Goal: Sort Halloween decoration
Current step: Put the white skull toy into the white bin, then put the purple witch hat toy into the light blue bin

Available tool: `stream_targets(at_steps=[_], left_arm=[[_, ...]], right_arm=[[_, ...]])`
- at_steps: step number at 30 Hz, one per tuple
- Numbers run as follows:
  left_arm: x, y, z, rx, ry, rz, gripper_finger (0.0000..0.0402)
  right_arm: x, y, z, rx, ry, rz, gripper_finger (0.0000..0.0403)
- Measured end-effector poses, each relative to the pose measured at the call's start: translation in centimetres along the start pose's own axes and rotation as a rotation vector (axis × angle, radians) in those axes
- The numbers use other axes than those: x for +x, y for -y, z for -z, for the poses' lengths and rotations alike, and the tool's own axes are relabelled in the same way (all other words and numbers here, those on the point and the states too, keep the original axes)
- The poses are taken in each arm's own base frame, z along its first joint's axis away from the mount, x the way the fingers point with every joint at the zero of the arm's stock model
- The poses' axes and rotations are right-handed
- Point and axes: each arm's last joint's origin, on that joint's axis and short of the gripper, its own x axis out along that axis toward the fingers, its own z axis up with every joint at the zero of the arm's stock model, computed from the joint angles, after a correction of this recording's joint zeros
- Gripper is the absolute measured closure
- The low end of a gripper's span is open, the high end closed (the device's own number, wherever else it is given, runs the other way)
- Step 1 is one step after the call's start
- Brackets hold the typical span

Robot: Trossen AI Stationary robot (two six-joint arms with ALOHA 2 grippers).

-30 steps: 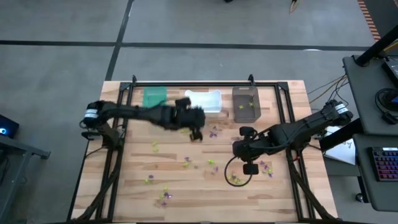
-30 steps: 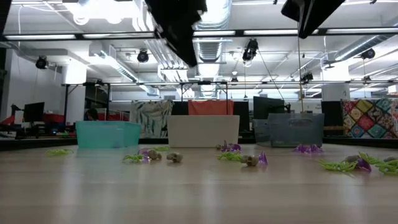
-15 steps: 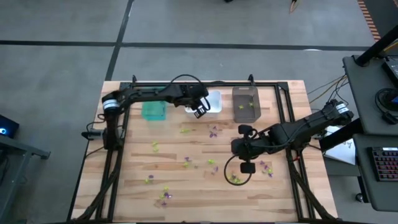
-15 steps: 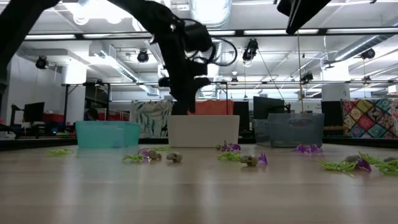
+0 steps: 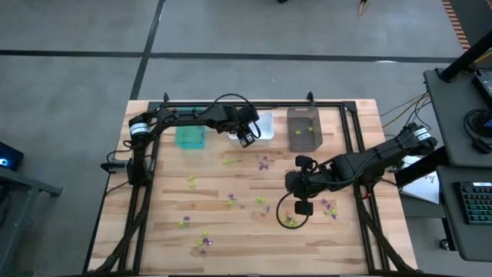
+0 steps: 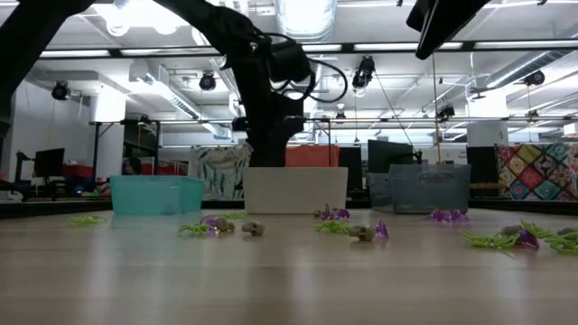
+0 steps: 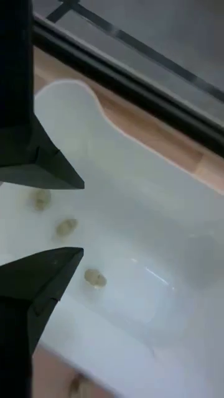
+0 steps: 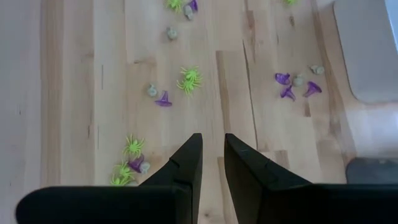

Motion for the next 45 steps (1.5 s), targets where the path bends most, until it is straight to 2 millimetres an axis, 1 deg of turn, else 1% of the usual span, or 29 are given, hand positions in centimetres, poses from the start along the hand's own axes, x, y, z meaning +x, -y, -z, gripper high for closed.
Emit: stream_targets(at_steps=[4, 9, 16, 21, 24, 27, 31, 34, 39, 45], left_arm=[[-1.7, 0.7, -0.1, 0.017, 0.037, 0.019, 0.0247], [-5.0, 2.3, -0.2, 0.074, 0.116, 0.059, 0.0246], [-9.7, 5.7, 0.5, 0.167, 0.227, 0.139, 0.0246], [-12.2, 8.8, 1.7, 0.267, 0.301, 0.202, 0.0246], [-13.5, 10.4, 2.7, 0.3, 0.372, 0.21, 0.0246], [-14.1, 11.8, 4.3, 0.33, 0.421, 0.207, 0.0246], [-15.3, 12.8, 6.6, 0.326, 0.499, 0.267, 0.0246], [-16.1, 13.1, 8.4, 0.297, 0.545, 0.321, 0.0246], [-17.7, 13.0, 10.8, 0.218, 0.662, 0.422, 0.0246], [-18.5, 12.5, 13.3, 0.153, 0.752, 0.518, 0.0246]], right_arm=[[0.5, 0.0, 0.3, 0.038, -0.008, 0.007, 0.0346], [0.9, 0.2, 0.7, 0.113, 0.004, 0.068, 0.0346], [2.0, 0.5, 1.7, 0.207, -0.026, 0.107, 0.0346], [3.1, 0.8, 3.0, 0.225, -0.069, 0.14, 0.0346], [3.8, 1.0, 4.0, 0.175, -0.119, 0.139, 0.0346], [4.5, 1.1, 4.9, 0.13, -0.17, 0.129, 0.0346], [5.2, 1.3, 5.9, 0.07, -0.21, 0.139, 0.0346], [5.5, 1.5, 6.4, 0.012, -0.235, 0.144, 0.0346], [5.9, 2.1, 7.1, -0.1, -0.275, 0.131, 0.0346], [6.1, 2.8, 7.0, -0.221, -0.297, 0.121, 0.0346]])
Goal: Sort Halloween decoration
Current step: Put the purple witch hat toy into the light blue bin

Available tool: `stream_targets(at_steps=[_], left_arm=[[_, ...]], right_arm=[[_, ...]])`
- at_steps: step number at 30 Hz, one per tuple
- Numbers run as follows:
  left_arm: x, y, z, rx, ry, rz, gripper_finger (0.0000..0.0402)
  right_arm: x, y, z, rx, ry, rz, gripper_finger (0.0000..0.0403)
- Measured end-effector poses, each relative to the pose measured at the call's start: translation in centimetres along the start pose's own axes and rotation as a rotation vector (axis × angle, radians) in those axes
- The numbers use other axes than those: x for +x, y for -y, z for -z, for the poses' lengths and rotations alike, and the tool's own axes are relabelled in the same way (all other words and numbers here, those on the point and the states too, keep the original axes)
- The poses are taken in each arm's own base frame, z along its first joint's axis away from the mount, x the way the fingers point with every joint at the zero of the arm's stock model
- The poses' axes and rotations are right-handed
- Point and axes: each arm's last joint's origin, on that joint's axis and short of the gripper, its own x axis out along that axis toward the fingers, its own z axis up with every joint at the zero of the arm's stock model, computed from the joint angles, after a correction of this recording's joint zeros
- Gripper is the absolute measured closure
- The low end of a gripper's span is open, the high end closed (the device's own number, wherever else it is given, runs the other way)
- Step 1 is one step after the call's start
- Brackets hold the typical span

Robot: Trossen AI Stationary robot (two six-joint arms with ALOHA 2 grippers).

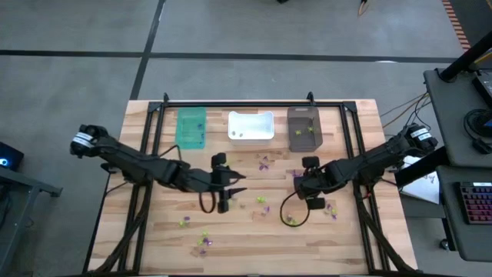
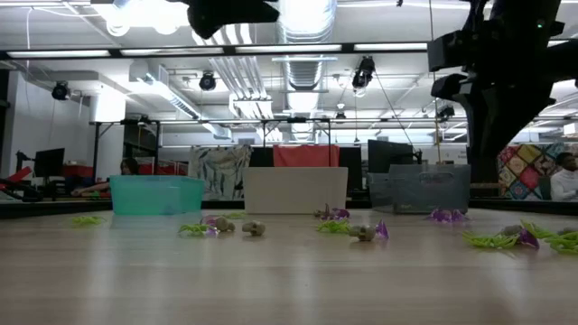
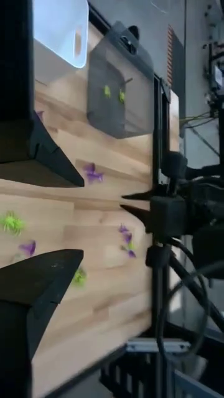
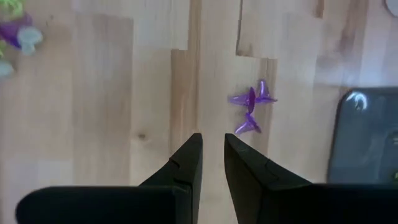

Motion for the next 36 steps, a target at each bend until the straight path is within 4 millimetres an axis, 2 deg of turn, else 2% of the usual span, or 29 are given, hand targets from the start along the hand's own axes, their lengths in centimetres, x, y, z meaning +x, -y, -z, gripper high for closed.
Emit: stream_targets(at_steps=[8, 14, 21, 28, 36], left_arm=[[-1.4, -0.5, 0.3, -0.064, 0.059, 0.016, 0.0246], [-1.7, -0.6, 0.2, -0.075, 0.071, 0.003, 0.0246], [-1.5, -0.5, 0.3, -0.083, 0.066, 0.002, 0.0246], [-1.5, -0.5, 0.3, -0.083, 0.065, 0.001, 0.0246], [-1.5, -0.5, 0.3, -0.083, 0.067, 0.001, 0.0246]], right_arm=[[0.5, 2.6, -0.3, 0.078, -0.017, 0.05, 0.0343], [0.8, 3.8, -0.3, 0.081, -0.029, 0.069, 0.0299], [1.9, 4.1, 0.4, 0.035, -0.058, 0.073, 0.0271], [3.4, 3.8, 1.1, 0.019, -0.027, 0.071, 0.0276], [3.9, 3.7, 1.1, 0.02, 0.005, 0.071, 0.0275]])
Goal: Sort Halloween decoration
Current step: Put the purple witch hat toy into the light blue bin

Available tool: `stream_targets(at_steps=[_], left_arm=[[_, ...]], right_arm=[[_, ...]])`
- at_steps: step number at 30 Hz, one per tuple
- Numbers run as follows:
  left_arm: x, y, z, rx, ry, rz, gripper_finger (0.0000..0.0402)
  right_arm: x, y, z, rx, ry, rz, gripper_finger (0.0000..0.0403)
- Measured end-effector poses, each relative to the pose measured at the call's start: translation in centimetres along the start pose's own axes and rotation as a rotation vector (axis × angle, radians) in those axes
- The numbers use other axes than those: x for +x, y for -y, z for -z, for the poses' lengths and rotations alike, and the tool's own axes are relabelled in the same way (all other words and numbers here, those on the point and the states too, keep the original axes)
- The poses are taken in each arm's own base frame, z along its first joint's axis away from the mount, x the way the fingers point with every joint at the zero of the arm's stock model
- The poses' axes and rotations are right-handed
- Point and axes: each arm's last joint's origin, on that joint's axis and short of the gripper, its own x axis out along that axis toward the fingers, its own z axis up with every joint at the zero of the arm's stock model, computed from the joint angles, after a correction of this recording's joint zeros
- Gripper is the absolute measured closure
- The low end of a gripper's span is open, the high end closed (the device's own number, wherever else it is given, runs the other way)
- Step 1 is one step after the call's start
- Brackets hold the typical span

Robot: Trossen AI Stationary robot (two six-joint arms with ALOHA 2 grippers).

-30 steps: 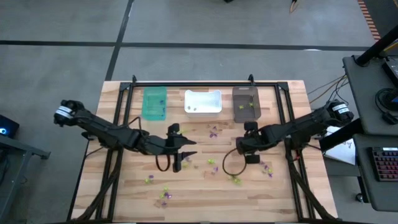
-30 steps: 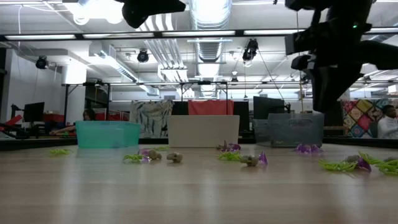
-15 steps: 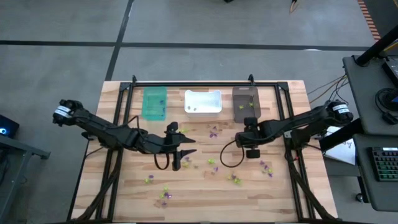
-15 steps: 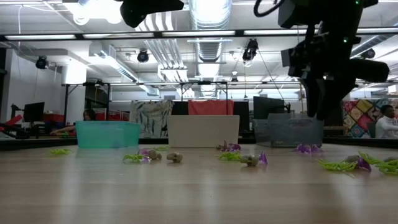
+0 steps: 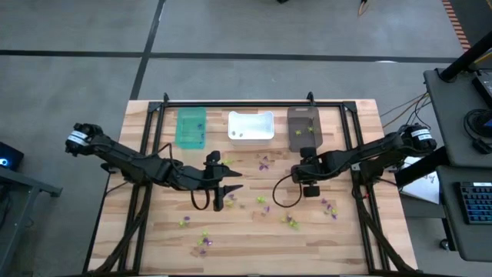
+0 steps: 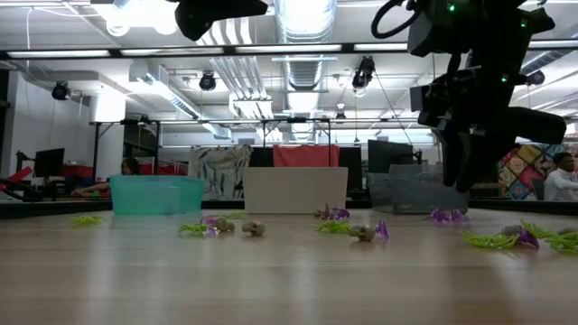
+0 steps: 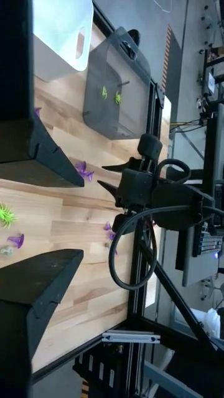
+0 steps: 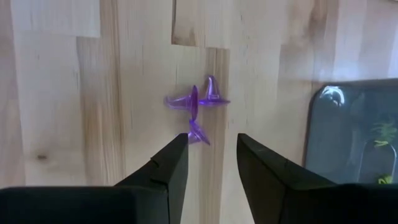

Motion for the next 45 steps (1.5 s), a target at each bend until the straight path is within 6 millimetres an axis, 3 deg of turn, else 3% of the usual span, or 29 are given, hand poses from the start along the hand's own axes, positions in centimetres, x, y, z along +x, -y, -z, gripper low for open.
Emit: stream_targets(at_steps=[22, 45], left_arm=[[0.0, 0.0, 0.0, 0.0, 0.001, 0.001, 0.0246], [0.4, 0.1, 0.5, 0.008, -0.016, -0.003, 0.0246]], right_arm=[[0.4, 0.8, -0.2, 0.062, 0.006, 0.003, 0.0286], [4.4, -0.3, -0.4, -0.031, -0.151, -0.017, 0.0306]])
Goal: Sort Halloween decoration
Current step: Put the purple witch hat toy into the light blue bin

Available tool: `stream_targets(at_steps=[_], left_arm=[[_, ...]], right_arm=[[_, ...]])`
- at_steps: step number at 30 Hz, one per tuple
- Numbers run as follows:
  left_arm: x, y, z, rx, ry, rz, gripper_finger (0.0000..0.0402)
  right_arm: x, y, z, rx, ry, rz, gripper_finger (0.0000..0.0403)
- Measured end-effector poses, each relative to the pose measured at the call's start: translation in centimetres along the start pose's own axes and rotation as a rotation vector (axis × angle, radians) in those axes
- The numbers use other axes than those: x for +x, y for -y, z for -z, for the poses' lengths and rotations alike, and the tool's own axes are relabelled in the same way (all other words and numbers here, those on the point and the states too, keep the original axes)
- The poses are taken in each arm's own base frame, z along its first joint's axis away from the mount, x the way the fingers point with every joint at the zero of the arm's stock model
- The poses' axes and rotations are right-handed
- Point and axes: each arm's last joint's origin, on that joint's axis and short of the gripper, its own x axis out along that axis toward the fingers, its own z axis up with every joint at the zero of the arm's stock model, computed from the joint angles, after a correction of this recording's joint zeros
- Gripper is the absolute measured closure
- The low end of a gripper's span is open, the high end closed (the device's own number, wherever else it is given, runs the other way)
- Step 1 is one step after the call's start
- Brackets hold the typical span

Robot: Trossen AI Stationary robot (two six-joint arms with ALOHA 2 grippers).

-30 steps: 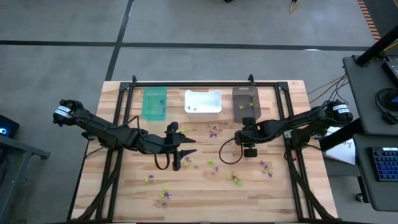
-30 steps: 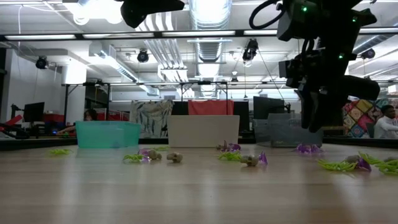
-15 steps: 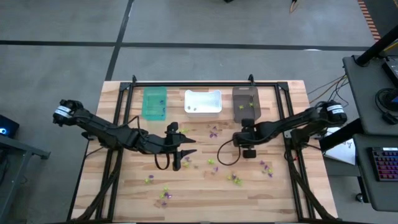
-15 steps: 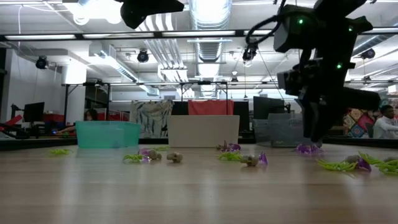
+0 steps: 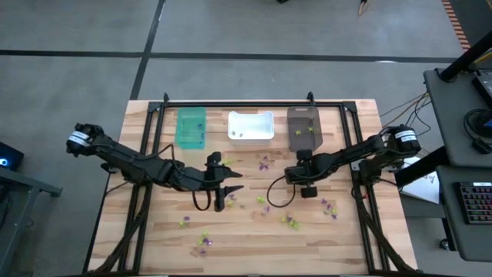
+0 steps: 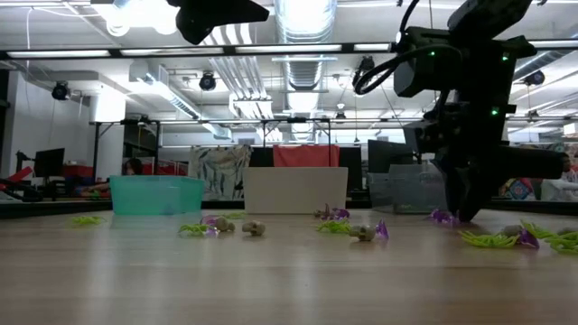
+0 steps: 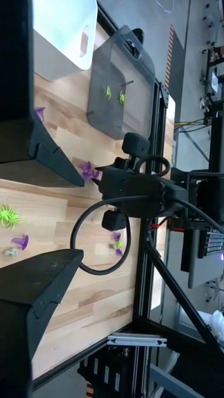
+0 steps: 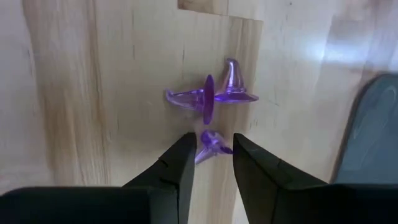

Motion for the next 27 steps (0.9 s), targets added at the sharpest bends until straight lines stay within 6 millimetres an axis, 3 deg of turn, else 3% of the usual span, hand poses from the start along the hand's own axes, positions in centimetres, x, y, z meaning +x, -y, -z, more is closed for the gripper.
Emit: stream_targets(at_steps=[15, 27], left_arm=[[0.0, 0.0, -0.1, -0.004, 0.009, 0.002, 0.0246], [0.0, 0.1, -0.4, -0.016, 0.039, 0.008, 0.0246]], right_arm=[[-0.6, 0.2, 0.1, 0.039, 0.021, -0.019, 0.038], [-4.4, 1.1, 1.2, 0.163, 0.162, -0.056, 0.0395]])
